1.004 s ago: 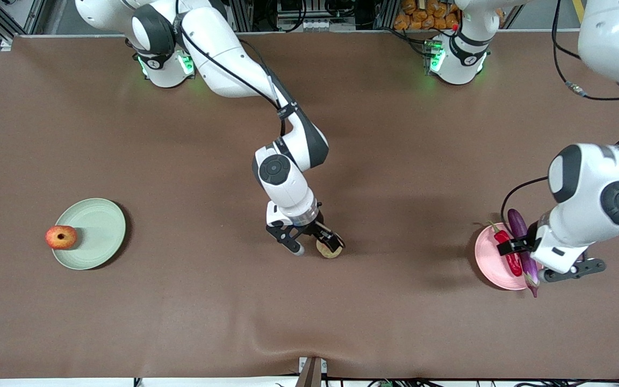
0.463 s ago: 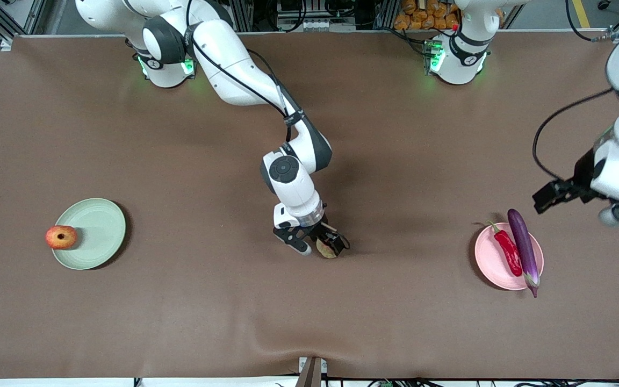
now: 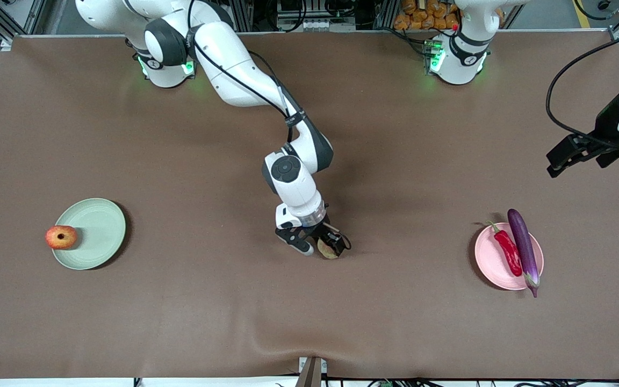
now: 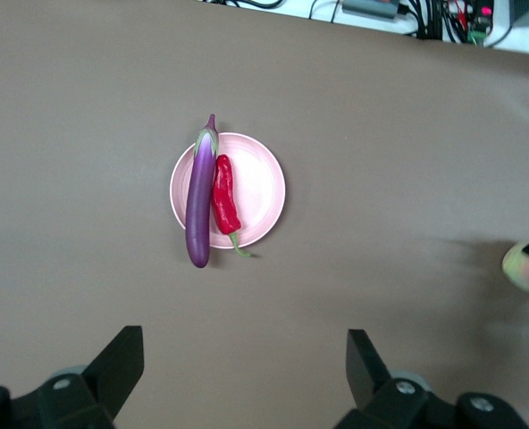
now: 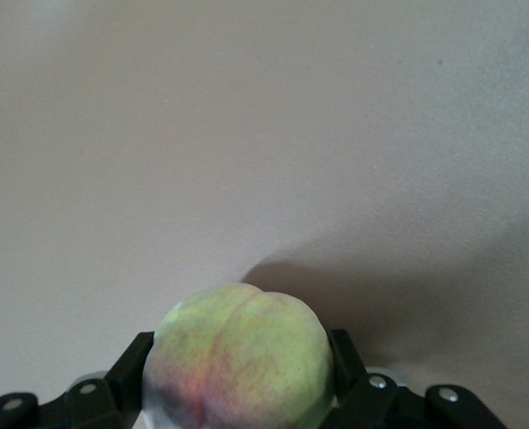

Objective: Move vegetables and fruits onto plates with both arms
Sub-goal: 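Release the chili on the plate while the right gripper grasps the peach, then carry the peach with the right gripper onto the green plate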

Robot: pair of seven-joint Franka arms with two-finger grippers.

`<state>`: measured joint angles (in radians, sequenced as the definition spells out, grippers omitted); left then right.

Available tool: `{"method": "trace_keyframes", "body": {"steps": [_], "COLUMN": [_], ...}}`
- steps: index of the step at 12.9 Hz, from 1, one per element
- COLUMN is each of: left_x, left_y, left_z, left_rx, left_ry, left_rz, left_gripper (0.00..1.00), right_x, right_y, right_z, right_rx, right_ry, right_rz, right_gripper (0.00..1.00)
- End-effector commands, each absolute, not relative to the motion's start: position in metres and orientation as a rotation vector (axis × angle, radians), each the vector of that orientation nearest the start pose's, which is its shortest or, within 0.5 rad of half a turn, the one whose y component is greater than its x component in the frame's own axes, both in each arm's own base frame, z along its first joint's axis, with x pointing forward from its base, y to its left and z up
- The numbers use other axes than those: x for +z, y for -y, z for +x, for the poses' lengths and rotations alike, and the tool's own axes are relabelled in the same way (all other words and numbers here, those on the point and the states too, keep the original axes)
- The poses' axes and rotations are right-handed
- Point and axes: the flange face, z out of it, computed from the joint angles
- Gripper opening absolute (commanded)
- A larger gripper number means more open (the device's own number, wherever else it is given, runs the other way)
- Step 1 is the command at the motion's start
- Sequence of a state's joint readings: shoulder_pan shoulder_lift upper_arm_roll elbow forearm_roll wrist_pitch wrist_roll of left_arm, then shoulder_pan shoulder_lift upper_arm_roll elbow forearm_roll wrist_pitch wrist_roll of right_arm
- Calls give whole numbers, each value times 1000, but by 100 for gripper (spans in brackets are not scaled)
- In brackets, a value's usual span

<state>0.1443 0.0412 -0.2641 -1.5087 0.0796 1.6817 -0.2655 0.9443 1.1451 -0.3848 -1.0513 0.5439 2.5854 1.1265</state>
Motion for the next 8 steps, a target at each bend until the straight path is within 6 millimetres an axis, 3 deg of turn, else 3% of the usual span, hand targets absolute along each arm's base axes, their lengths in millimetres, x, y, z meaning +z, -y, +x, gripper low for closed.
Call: {"method": "trace_keyframes", "body": {"steps": [1, 2, 5, 6, 8], "left_x": [653, 652, 656, 659, 667], "left_y": [49, 53, 50, 51, 48], "left_z": [558, 551, 535, 531, 519], "left_rx": [-118, -56, 20, 11, -8], "left_ry": [105, 65, 41, 41, 48], "left_rz": [-3105, -3113, -3119, -3122, -3119], "left_gripper": [100, 100, 100, 100, 100], "right_x": [278, 311, 388, 405, 419], "right_y": [-497, -478, -391, -366, -319], "right_z": [630, 639, 672, 678, 683], "right_rx": [-245, -173, 4, 37, 153], "right_ry": [-959, -1006, -1136, -1129, -1058], "right_rz": [-2585, -2588, -2582, -2593, -2671], "right_gripper": [29, 29, 29, 29, 29]}}
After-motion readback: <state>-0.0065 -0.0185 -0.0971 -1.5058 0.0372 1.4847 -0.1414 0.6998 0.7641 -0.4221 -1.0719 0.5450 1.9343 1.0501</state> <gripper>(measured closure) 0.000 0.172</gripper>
